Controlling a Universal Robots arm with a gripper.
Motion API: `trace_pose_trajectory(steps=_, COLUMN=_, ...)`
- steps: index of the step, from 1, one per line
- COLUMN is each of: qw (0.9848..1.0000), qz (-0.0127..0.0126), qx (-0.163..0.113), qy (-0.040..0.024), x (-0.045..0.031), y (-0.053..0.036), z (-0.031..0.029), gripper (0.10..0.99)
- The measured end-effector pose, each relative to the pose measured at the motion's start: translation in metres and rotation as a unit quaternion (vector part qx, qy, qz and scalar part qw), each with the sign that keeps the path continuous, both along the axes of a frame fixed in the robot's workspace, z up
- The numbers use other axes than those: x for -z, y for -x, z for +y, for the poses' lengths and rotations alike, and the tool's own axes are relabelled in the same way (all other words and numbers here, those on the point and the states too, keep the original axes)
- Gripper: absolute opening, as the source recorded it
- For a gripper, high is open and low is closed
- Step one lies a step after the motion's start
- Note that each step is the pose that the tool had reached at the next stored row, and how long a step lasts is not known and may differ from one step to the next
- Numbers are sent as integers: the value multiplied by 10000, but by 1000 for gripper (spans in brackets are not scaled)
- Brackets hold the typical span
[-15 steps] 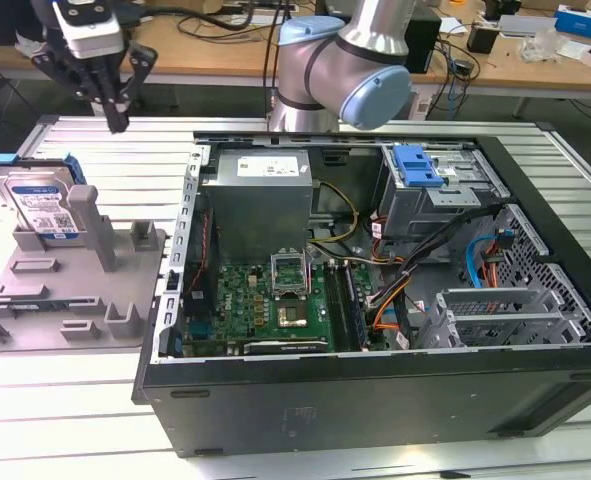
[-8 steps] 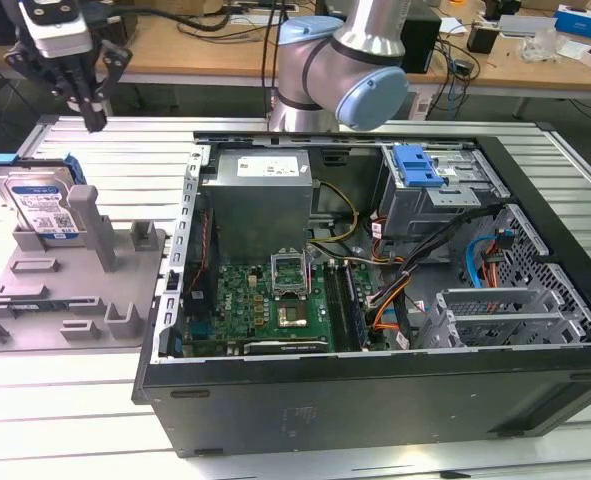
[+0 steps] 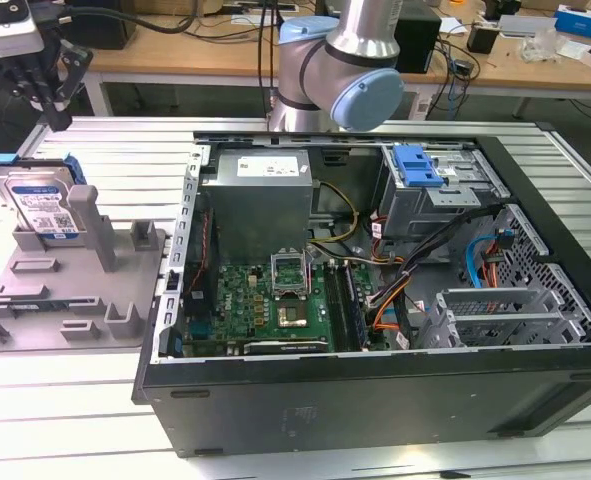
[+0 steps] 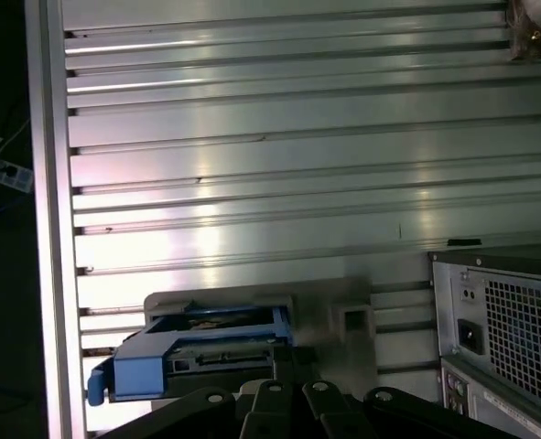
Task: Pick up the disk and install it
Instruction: 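Reach for the disk, then pick up the disk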
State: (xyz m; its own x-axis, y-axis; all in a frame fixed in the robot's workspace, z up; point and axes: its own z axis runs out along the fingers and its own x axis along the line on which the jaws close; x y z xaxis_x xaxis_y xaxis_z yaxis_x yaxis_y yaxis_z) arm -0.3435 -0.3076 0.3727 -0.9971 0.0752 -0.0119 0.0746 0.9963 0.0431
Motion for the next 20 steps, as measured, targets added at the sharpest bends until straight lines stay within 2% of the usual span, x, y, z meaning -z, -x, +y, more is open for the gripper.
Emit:
trace_pose_trajectory(steps=15, qw=10000, qz=8, qx=-17, qy=0, x=-1, y=1, z=0, gripper=106)
trace_pose_trajectory(steps=18, qw=9999, qz=8, qx=-153, qy=2, x=0, y=1, z=1, gripper=106)
trace_pose_trajectory(steps=20, qw=9991, qz=8, qx=-416, qy=4, x=4, y=1, z=2, gripper=106)
